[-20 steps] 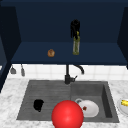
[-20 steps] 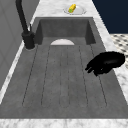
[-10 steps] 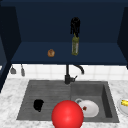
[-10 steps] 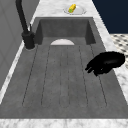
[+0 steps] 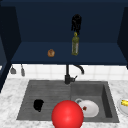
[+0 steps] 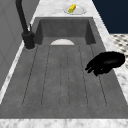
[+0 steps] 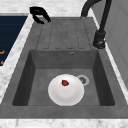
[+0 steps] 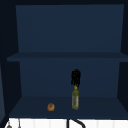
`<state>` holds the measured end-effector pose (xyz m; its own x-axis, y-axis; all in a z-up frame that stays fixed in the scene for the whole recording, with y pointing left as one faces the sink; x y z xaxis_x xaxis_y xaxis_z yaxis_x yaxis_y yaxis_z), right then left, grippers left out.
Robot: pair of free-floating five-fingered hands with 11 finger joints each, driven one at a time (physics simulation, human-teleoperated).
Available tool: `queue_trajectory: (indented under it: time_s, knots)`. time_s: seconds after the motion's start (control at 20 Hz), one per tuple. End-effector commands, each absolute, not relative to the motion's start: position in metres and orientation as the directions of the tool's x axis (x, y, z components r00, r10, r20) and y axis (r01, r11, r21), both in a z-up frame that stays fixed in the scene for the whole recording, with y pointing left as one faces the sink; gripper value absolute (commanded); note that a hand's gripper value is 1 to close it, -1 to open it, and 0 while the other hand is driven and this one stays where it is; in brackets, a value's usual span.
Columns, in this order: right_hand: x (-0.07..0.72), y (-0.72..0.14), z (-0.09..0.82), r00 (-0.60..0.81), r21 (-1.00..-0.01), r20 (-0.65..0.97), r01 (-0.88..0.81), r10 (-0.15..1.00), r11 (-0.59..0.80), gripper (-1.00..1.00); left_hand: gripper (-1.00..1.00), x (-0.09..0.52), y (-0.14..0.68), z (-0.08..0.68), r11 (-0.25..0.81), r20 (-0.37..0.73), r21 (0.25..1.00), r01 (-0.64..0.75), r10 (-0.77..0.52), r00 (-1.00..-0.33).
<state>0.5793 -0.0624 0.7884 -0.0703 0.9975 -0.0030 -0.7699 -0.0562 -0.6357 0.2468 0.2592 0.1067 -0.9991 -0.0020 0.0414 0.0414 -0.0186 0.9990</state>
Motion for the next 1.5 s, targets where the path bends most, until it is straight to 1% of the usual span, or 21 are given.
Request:
queue_trajectory:
  time_s: [0.0,0.3,0.7,1.0,1.45]
  knots:
    - [0.577,-0.075,0.796,-0.070,-0.637,0.028,-0.770,0.997,-0.036,-1.00,0.00,0.247,0.259,0.107,-0.019,0.041,0.999,0.041,-0.002,-0.999]
    - [0.568,-0.101,0.811,-0.073,-0.641,0.077,-0.767,0.994,-0.007,-1.00,0.00,0.247,0.259,0.107,-0.019,0.041,0.999,0.041,-0.002,-0.999]
    - [0.545,-0.147,0.819,-0.080,-0.672,0.133,-0.739,0.988,0.031,-1.00,0.00,0.247,0.259,0.107,-0.019,0.041,0.999,0.041,-0.002,-0.999]
    - [0.503,-0.169,0.816,-0.086,-0.720,0.110,-0.693,0.990,0.020,-1.00,0.00,0.247,0.259,0.107,-0.019,0.041,0.999,0.041,-0.002,-0.999]
    - [0.433,-0.190,0.814,-0.086,-0.744,0.093,-0.668,0.992,0.012,-1.00,0.00,0.247,0.259,0.107,-0.019,0.041,0.999,0.041,-0.002,-0.999]
